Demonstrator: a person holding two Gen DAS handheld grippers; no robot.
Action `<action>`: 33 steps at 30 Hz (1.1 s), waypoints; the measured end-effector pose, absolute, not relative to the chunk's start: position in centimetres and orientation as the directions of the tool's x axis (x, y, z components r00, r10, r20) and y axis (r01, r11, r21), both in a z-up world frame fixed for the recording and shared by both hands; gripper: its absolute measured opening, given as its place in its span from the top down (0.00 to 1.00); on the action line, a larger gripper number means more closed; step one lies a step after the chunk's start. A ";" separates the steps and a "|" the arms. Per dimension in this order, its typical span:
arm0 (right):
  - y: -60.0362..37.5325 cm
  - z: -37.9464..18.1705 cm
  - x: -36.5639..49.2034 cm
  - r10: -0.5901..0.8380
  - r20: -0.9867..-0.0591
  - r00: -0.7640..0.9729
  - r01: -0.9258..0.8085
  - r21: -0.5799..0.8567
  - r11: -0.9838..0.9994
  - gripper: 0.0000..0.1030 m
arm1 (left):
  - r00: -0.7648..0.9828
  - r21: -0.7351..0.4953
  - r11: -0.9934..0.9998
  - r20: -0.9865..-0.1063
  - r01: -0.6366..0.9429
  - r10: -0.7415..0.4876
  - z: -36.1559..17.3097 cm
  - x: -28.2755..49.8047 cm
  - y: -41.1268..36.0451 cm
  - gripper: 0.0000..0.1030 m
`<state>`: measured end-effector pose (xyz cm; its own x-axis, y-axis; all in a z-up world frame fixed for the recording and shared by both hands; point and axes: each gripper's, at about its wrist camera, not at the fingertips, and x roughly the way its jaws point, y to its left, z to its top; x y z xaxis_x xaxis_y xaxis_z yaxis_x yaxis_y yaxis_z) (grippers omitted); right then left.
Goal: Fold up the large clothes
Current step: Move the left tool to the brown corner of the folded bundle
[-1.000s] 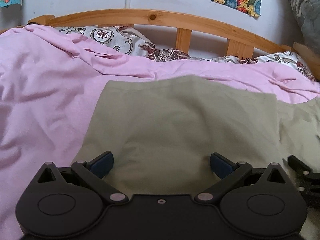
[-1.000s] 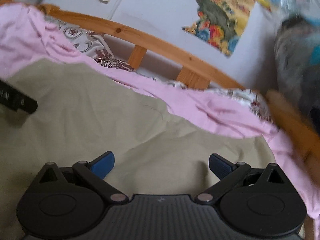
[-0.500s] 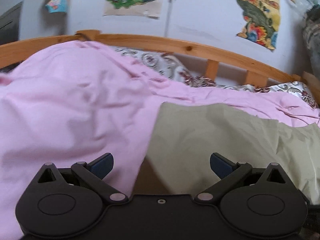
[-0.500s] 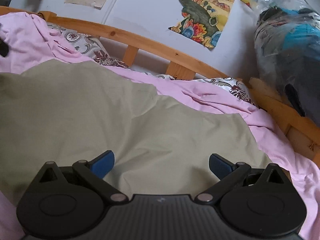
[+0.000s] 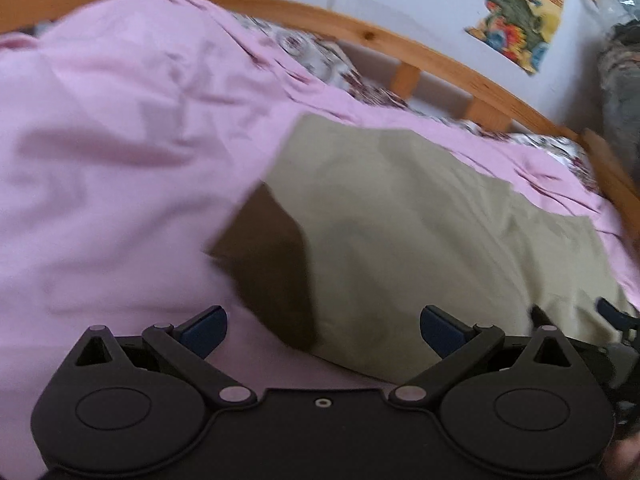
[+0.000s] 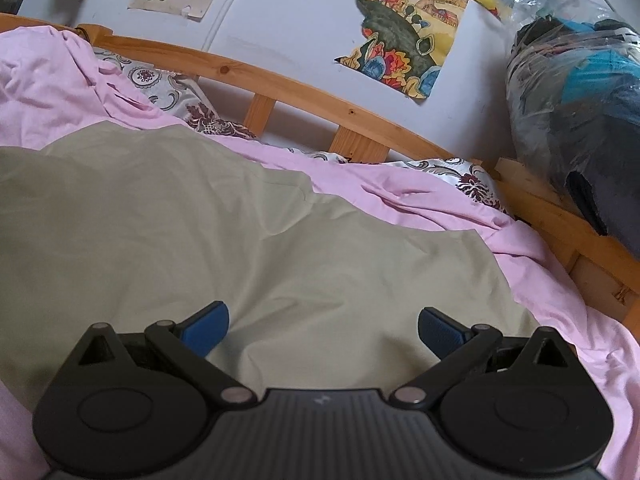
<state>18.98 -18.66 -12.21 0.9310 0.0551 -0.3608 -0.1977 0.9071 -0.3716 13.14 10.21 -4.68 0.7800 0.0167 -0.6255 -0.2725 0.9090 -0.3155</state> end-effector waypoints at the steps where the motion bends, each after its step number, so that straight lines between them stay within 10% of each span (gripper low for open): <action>1: -18.7 -12.2 19.0 0.056 -0.362 0.930 -0.199 -0.369 0.908 0.00 | 0.774 -0.337 0.906 -0.633 -0.257 -0.017 -4.9 13.6 9.9 0.01; 33: -18.7 -12.0 18.9 0.053 -0.348 0.936 -0.190 -0.372 0.909 0.00 | 0.730 -0.424 0.854 -0.679 -0.300 -0.081 -7.7 18.0 10.4 0.01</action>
<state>18.87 -18.67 -12.04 0.9358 0.0530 -0.3484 -0.1900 0.9085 -0.3721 17.98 10.44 -7.74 0.7301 -0.0806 -0.6785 -0.3002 0.8543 -0.4244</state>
